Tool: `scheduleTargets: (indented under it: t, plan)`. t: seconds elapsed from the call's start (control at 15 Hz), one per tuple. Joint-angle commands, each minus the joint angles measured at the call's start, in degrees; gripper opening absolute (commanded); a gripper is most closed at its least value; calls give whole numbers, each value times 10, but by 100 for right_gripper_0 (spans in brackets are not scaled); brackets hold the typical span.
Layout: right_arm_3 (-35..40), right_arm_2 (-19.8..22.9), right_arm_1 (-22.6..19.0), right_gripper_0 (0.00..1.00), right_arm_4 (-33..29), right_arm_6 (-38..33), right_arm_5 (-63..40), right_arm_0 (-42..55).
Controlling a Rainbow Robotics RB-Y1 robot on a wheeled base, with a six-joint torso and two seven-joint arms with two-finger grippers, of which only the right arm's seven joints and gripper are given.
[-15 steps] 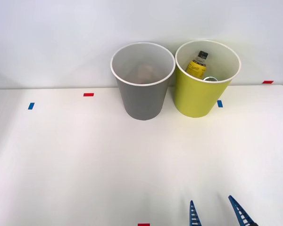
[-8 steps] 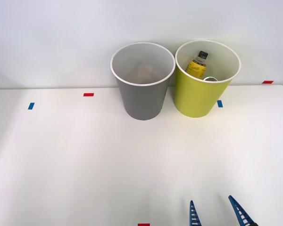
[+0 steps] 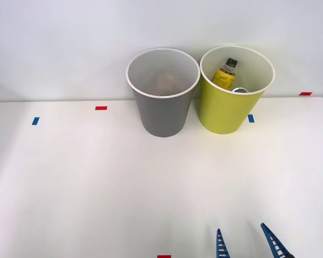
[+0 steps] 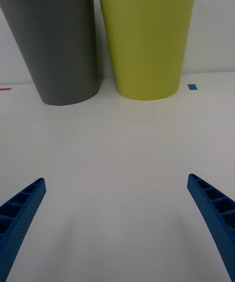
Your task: Put cans in the gray bin, plastic bottles in the light green bin
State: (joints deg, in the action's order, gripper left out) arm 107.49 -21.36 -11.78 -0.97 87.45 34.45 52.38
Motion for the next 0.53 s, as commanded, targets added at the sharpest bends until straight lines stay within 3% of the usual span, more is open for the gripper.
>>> scheduleTargets:
  t: [0.07, 0.53]
  plan:
    - [0, 0, 0, 100, 0, 0, 0, 0]
    - [0, 0, 0, 100, 0, 0, 0, 0]
